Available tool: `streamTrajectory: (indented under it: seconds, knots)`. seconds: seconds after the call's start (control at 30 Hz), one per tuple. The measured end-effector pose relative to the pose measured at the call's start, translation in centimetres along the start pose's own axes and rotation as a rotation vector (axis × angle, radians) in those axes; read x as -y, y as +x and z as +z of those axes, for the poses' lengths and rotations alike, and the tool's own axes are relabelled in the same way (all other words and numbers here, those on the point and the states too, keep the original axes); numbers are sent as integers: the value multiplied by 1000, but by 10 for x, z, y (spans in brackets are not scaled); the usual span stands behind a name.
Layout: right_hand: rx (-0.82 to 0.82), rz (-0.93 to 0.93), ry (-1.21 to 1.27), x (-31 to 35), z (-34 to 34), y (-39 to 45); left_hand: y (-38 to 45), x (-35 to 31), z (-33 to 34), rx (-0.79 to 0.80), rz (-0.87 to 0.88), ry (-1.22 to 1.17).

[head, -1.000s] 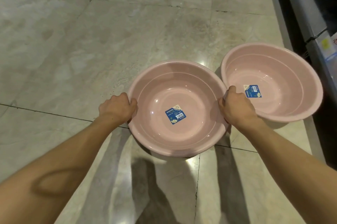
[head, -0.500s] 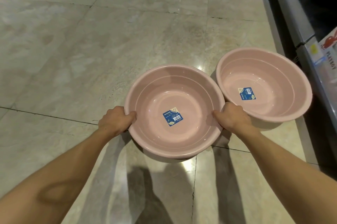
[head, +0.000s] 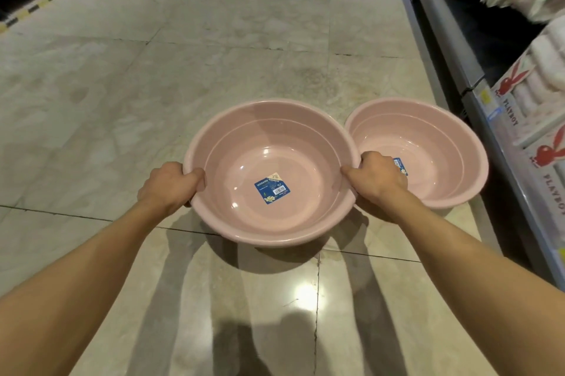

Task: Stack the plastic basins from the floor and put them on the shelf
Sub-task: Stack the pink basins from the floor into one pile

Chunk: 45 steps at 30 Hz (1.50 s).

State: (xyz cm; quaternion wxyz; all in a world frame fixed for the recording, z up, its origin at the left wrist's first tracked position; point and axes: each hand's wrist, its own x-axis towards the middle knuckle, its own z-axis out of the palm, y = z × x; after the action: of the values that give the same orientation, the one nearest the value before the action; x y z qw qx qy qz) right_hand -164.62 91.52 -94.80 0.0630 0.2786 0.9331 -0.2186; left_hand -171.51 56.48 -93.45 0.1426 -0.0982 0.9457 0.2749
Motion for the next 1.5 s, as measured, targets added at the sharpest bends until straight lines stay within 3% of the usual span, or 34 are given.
streamTrajectory:
  seconds: [0.23,0.5,0.77,1.2,1.5]
  knots:
    - [-159,18,250,-21,-88,13,13,-99,-23,-39,169,-44]
    - [-282,186,743,-100,-158,25,0,-227,23,-3,346,-123]
    - [-411,285,633,-167,-158,35,-1,-279,105,96,380,-55]
    - [-421,359,512,-213,-90,78,42,-268,189,72,393,368]
    - [-391,337,161,-217,-63,90,57,-256,212,109,367,382]
